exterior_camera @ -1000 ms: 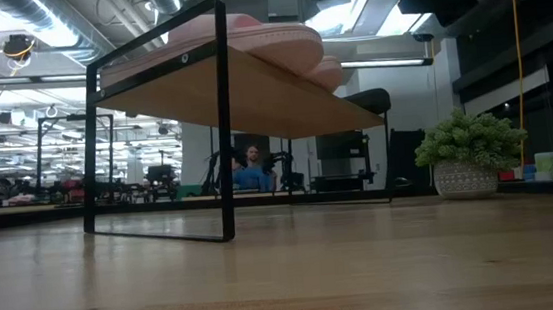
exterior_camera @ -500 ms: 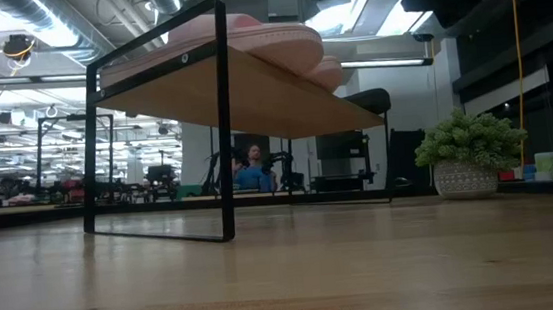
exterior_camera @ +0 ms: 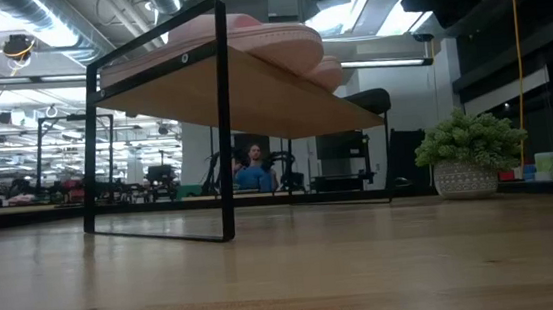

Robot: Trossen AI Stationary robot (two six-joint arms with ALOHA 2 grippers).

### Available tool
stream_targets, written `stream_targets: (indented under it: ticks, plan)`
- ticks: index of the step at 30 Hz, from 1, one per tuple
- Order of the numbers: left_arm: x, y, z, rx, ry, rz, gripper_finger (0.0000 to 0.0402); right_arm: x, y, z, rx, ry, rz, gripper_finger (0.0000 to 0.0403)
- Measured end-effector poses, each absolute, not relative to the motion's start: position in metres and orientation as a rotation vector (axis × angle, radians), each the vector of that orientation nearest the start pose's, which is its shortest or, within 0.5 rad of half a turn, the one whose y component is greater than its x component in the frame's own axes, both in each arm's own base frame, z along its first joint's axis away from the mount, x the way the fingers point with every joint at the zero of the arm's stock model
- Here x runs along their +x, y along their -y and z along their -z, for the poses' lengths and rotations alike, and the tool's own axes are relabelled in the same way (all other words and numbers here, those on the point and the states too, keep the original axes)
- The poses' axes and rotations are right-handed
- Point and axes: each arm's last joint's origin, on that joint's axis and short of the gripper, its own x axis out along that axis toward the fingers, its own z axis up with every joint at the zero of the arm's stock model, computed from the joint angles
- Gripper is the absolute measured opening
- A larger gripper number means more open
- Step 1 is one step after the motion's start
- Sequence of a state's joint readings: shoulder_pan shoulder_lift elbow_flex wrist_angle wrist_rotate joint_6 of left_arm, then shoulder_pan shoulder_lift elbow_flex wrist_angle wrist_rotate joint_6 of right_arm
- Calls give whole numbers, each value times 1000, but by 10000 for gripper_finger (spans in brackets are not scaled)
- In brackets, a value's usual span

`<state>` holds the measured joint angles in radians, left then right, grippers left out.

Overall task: Pick and place slides into the shelf
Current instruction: Put the black slides on the shelf

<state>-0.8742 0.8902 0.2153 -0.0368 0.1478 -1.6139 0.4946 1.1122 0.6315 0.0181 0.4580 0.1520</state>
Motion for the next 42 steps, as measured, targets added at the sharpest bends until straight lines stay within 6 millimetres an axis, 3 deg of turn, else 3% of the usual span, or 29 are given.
stream_targets:
  ticks: [7, 20, 32, 42]
  plan:
    - [96, 123, -140, -1156, -1283, 196, 14, 210, -99, -238, -64, -412, -5, 32]
    - [105, 130, -156, -1296, -1132, 316, 4, 210, -99, -238, -86, -414, -19, 32]
    - [116, 133, -181, -1266, -696, 454, 2, 210, -99, -238, -87, -414, -19, 32]
    - [130, 137, -225, -1103, -323, 382, 1, 210, -99, -238, -89, -414, -20, 32]
